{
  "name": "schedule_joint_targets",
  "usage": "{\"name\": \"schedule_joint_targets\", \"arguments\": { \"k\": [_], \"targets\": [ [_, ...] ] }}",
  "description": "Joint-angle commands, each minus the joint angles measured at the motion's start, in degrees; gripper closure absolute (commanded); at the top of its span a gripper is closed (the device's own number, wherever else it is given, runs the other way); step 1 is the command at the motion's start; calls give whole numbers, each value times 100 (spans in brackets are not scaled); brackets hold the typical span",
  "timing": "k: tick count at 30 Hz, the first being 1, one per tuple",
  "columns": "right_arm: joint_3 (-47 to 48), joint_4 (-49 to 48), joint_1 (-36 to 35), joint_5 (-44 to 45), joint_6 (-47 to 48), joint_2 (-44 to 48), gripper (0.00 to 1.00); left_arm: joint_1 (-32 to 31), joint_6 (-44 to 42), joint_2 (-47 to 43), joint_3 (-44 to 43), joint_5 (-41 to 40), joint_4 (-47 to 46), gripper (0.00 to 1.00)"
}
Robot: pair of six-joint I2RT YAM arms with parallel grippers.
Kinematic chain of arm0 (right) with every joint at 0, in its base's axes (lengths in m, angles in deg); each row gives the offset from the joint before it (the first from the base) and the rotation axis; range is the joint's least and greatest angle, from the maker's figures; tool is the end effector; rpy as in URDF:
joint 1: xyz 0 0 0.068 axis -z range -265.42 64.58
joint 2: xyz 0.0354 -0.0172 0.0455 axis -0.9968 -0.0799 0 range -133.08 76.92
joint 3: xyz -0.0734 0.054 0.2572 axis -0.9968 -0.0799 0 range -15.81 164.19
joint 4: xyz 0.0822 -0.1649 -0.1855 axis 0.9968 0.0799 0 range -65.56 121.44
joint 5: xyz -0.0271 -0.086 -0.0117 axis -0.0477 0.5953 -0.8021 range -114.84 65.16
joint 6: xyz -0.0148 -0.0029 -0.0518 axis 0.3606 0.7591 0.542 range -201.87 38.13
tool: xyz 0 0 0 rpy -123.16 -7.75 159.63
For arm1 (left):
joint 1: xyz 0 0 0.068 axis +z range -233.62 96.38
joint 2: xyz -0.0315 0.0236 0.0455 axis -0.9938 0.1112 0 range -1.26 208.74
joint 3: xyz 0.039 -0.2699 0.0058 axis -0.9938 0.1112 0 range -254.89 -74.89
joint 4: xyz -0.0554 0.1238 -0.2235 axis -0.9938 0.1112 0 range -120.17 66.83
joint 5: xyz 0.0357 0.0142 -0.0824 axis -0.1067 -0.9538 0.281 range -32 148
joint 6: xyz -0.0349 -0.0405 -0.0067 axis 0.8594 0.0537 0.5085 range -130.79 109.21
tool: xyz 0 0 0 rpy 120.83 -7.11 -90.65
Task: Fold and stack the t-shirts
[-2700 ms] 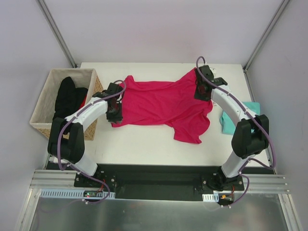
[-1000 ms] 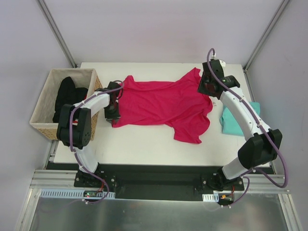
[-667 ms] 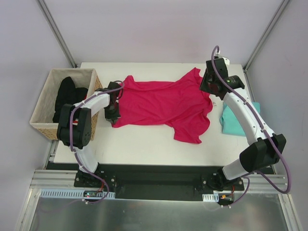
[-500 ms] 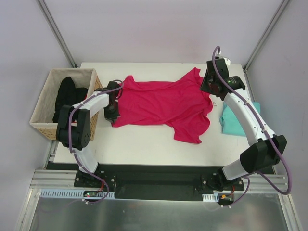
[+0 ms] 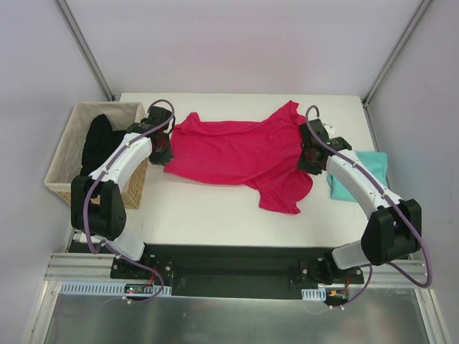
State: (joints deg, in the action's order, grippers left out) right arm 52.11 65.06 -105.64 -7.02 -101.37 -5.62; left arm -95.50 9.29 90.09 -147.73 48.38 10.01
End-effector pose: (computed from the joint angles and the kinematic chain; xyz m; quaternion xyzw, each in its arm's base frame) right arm 0.2848 0.0932 0.2829 0.0404 0.9431 -0.0388 0.3278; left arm 0.3283 -0.0629 0.2633 -0.0911 0.9554 0.0036 0.2807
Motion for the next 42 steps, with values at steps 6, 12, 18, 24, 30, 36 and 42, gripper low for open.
{"name": "schedule_joint_targets", "arguments": {
  "k": [6,12,18,24,30,36,42],
  "targets": [
    [-656,227,-613,388,-308,379,65,63,40,-241,-477,-206,323,100],
    [-947,455,-1140,546,-536,449,63,72,58,-240,-477,-268,385,100],
    [-1360,499,-1580,617,-905,599,57,72,5,-249,-521,-329,429,100],
    [-1624,473,-1765,626,-1125,661,54,72,-21,-241,-617,-320,490,100],
    [-1826,386,-1923,591,-1205,564,54,72,-56,-240,-705,-347,561,100],
    [-2054,131,-2002,477,-1248,441,53,72,-65,-354,-775,-434,692,100],
    [-2187,-352,-1994,380,-1055,116,52,72,-74,-434,-820,-514,789,100]
  ]
}}
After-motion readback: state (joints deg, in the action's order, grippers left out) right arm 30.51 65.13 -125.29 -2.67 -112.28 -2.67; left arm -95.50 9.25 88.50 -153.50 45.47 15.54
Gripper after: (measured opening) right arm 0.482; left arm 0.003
